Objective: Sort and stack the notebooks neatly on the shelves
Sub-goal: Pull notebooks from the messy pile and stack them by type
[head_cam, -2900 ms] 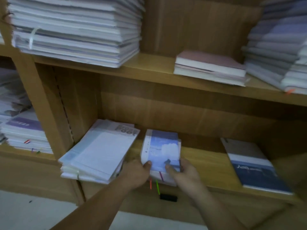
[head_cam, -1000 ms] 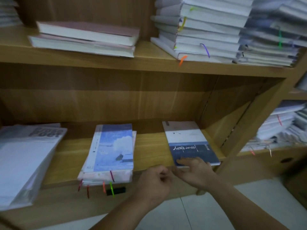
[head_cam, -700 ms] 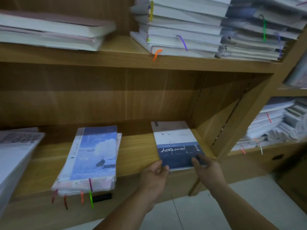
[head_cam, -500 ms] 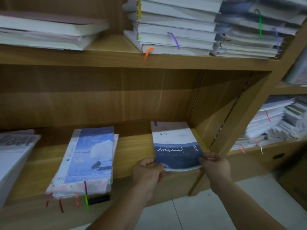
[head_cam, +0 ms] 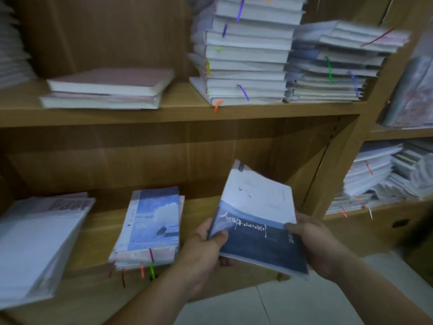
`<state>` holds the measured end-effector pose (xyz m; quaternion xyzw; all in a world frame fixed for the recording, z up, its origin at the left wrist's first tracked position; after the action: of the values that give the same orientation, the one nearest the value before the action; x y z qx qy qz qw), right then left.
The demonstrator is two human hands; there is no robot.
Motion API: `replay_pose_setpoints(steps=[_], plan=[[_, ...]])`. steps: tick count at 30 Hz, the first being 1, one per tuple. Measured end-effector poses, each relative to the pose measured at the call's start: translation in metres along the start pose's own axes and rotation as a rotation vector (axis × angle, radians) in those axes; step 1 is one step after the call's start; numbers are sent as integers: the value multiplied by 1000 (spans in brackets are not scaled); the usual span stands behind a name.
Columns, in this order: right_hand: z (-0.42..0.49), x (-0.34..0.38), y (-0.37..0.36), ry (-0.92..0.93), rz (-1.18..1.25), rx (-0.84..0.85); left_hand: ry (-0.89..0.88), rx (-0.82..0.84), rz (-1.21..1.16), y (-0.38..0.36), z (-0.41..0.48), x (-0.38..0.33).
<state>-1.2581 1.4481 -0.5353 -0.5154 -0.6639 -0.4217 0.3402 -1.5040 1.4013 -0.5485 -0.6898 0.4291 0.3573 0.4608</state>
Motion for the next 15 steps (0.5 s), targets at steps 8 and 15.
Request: replay_pose_setpoints(steps=[8,15], plan=[[-84,73,-150,300,-140,-29,-124,-232,172,133,-96,-71],[-130,113,-305,603,-198,128,-280,-478,251,282,-168,-122]])
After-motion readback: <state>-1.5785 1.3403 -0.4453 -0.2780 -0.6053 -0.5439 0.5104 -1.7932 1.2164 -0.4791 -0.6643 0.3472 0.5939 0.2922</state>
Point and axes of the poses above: each hand's wrist, its own z-axis towards the middle knuckle, its own y-axis out of the back of the hand, x = y × z, the point moved 6 cm from there along z, towards the middle knuckle, and after that the axes turned 9 degrees about -z, right-handed, at the moved point
